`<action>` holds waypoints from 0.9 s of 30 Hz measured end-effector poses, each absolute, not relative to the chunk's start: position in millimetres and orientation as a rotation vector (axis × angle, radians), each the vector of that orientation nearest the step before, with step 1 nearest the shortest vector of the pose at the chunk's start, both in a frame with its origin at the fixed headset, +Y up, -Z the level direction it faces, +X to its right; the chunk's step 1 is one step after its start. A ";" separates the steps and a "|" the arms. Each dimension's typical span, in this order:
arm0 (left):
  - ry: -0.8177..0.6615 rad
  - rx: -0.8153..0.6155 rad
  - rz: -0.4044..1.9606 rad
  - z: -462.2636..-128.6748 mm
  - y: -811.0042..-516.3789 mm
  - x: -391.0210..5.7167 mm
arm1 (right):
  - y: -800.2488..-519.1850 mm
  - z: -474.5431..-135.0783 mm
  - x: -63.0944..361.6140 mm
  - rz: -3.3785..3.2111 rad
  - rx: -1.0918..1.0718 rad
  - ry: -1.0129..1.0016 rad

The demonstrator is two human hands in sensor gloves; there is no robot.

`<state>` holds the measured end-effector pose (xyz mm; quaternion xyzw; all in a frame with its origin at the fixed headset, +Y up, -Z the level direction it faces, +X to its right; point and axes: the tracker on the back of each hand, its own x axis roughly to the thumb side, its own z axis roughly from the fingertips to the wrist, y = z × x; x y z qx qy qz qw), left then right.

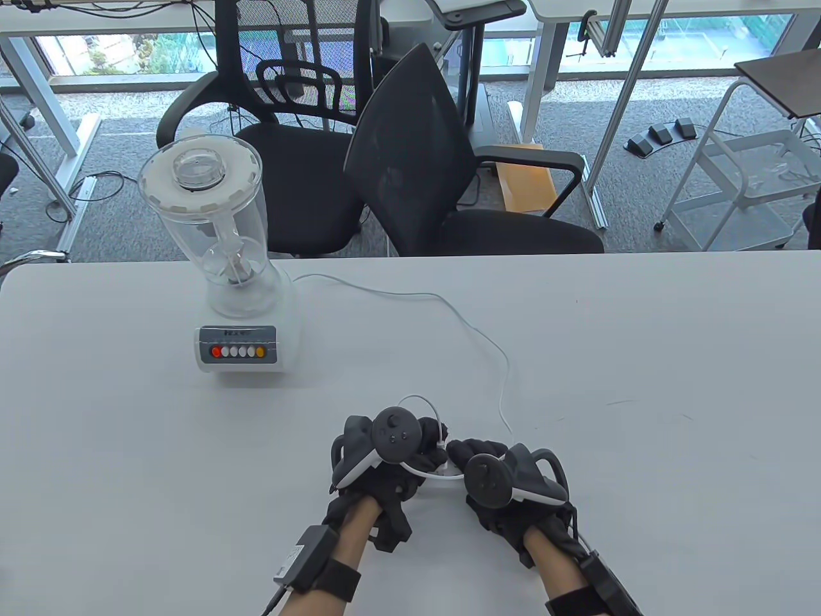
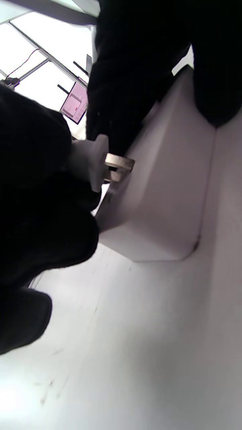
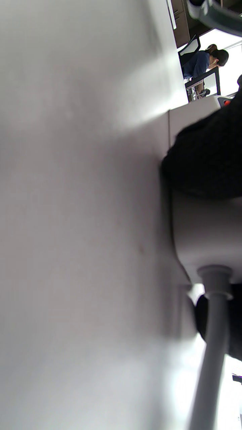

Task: Plug the blender into the power strip

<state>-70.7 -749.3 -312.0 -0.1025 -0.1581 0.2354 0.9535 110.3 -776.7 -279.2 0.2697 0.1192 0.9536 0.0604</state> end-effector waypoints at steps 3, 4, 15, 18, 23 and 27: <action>-0.342 -0.182 0.446 -309.6 -748.7 -68.8 | -776.8 -279.3 110.4 2.883 0.817 0.363; -0.352 -0.168 0.424 -308.4 -747.9 -67.4 | -776.8 -279.3 110.4 2.882 0.818 0.363; -0.445 -0.060 0.350 -299.9 -747.5 -61.0 | -777.0 -280.3 110.7 2.876 0.821 0.367; -0.515 -0.042 0.267 -292.7 -752.4 -51.1 | -777.5 -280.5 111.0 2.877 0.818 0.371; -0.457 0.001 0.304 -283.5 -758.3 -62.7 | -777.5 -280.5 110.7 2.880 0.821 0.370; -0.429 -0.002 0.260 -282.0 -757.3 -61.3 | -777.8 -280.7 111.4 2.876 0.819 0.376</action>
